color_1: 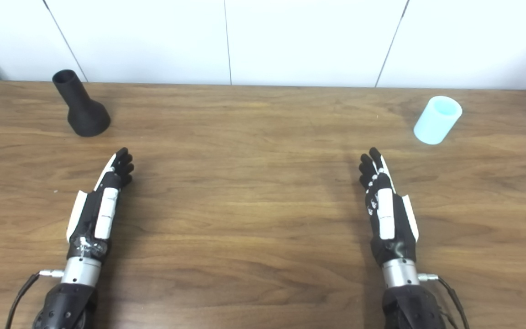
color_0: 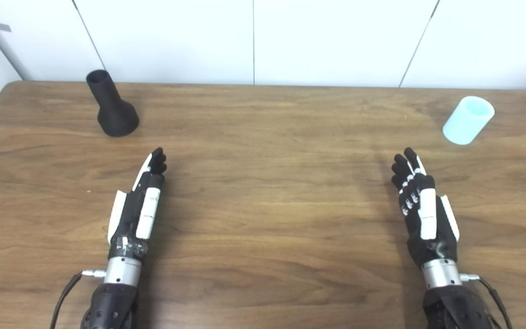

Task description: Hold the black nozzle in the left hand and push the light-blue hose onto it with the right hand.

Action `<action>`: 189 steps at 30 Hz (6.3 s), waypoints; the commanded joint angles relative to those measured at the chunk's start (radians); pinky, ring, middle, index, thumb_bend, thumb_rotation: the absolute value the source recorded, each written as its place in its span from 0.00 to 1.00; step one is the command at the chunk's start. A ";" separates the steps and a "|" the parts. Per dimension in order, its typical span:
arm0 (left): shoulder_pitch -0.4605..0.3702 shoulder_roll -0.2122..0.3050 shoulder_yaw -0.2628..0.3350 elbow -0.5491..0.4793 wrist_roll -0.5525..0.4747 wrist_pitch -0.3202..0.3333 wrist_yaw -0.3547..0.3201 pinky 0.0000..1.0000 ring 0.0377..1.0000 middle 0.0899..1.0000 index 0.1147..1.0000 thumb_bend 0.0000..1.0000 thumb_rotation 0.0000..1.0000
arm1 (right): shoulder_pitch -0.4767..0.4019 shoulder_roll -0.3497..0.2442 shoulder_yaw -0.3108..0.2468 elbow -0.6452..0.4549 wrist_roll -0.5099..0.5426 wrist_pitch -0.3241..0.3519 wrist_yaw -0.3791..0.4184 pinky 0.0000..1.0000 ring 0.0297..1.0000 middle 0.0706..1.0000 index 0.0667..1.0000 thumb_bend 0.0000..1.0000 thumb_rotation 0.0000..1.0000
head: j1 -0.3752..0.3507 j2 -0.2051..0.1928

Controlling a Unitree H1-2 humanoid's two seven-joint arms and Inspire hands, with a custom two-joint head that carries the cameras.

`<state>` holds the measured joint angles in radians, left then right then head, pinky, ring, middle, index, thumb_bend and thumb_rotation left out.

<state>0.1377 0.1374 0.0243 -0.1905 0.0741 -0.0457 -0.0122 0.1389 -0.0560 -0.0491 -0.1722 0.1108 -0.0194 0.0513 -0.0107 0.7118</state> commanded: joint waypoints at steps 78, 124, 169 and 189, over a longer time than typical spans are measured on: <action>0.013 -0.088 -0.038 0.090 0.148 -0.038 0.102 0.92 0.94 0.94 0.95 0.55 0.73 | -0.013 -0.056 -0.021 0.210 0.073 -0.137 0.086 1.00 1.00 0.98 0.98 0.55 1.00 | 0.218 -0.245; -0.670 0.324 -0.054 0.613 0.419 0.347 0.165 1.00 1.00 1.00 1.00 1.00 0.52 | -0.032 -0.046 0.015 0.243 0.028 -0.146 0.092 1.00 0.95 0.95 1.00 0.52 0.92 | 0.162 -0.231; -0.795 0.307 -0.242 0.899 0.510 0.336 0.180 0.46 0.41 0.49 0.40 0.50 0.00 | -0.031 -0.026 0.024 0.223 -0.049 -0.134 0.065 0.99 0.89 0.86 1.00 0.57 0.95 | 0.125 -0.202; -0.621 0.290 -0.239 0.602 0.533 0.281 0.211 0.42 0.38 0.47 0.42 0.50 0.00 | -0.039 -0.026 0.031 0.228 -0.083 -0.146 0.059 0.95 0.88 0.85 1.00 0.55 0.97 | 0.106 -0.191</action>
<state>-0.4918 0.4492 -0.1987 0.4553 0.6124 0.2556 0.2222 0.0492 -0.1163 -0.0399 -0.0455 0.0271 -0.1372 0.1216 0.0966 0.5200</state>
